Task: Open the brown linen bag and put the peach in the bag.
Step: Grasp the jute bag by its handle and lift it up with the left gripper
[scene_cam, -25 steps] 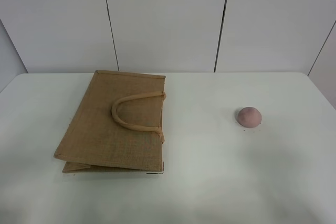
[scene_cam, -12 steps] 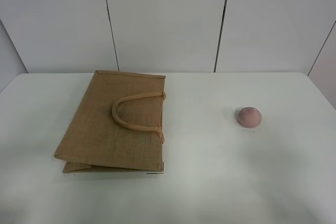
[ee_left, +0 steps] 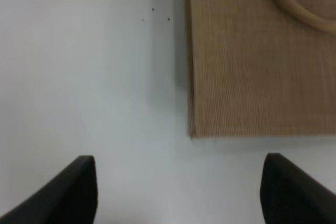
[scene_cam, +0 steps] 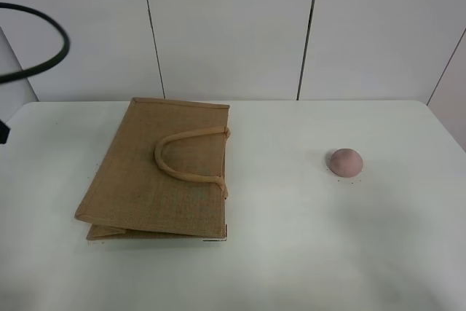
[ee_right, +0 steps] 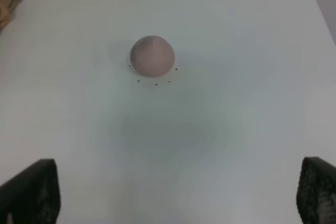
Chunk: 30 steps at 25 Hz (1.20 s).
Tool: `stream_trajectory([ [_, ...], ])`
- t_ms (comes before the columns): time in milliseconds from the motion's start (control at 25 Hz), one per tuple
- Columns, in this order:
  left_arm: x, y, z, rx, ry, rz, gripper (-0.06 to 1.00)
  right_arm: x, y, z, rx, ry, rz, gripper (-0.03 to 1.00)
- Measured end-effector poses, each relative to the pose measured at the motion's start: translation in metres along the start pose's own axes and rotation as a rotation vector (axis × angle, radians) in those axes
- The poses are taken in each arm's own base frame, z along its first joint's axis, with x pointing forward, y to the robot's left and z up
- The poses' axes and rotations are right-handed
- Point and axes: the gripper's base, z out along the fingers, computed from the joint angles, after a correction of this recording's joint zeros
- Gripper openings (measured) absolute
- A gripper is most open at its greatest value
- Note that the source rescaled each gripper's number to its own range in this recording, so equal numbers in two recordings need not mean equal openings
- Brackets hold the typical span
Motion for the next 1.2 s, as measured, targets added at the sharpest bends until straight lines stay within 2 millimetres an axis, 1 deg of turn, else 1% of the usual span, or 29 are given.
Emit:
stream_trajectory([
  [40,-0.014,0.000,0.008,0.000,0.014,0.000,1.00,0.000,0.000,0.000,0.000,0.000,0.000,1.00],
  [120,-0.042,0.000,0.034,-0.001,0.061,-0.014,1.00,0.000,0.000,0.000,0.000,0.000,0.000,1.00],
  [160,-0.055,0.000,0.043,-0.002,0.070,-0.022,1.00,0.000,0.000,0.000,0.000,0.000,0.000,1.00],
  [240,-0.079,0.001,0.068,-0.002,0.112,-0.036,1.00,0.000,0.000,0.000,0.000,0.000,0.000,1.00],
  [280,-0.088,0.001,0.083,-0.002,0.141,-0.044,1.00,0.000,0.000,0.000,0.000,0.000,0.000,1.00],
  [360,-0.106,-0.001,0.104,0.015,0.177,-0.063,1.00,0.000,0.000,0.000,0.000,0.000,0.000,1.00],
  [400,-0.112,-0.003,0.117,0.026,0.205,-0.069,1.00,0.000,0.000,0.000,0.000,0.000,0.000,1.00],
  [480,-0.124,-0.010,0.135,0.045,0.232,-0.075,1.00,0.000,0.000,0.000,0.000,0.000,0.000,1.00],
  [560,-0.131,-0.022,0.152,0.054,0.269,-0.072,1.00,0.000,0.000,0.000,0.000,0.000,0.000,1.00],
  [600,-0.134,-0.028,0.156,0.059,0.277,-0.066,1.00,0.000,0.000,0.000,0.000,0.000,0.000,1.00],
  [720,-0.139,-0.057,0.172,0.076,0.305,-0.046,1.00,0.000,0.000,0.000,0.000,0.000,0.000,1.00],
  [840,-0.140,-0.089,0.182,0.100,0.317,-0.023,1.00,0.000,0.000,0.000,0.000,0.000,0.000,1.00],
  [1000,-0.142,-0.122,0.195,0.122,0.321,0.001,1.00,0.000,0.000,0.000,0.000,0.000,0.000,1.00],
  [1080,-0.145,-0.128,0.205,0.126,0.325,0.000,1.00,0.000,0.000,0.000,0.000,0.000,0.000,1.00],
  [1200,-0.146,-0.127,0.226,0.092,0.349,0.011,1.00,0.000,0.000,0.000,0.000,0.000,0.000,1.00],
])
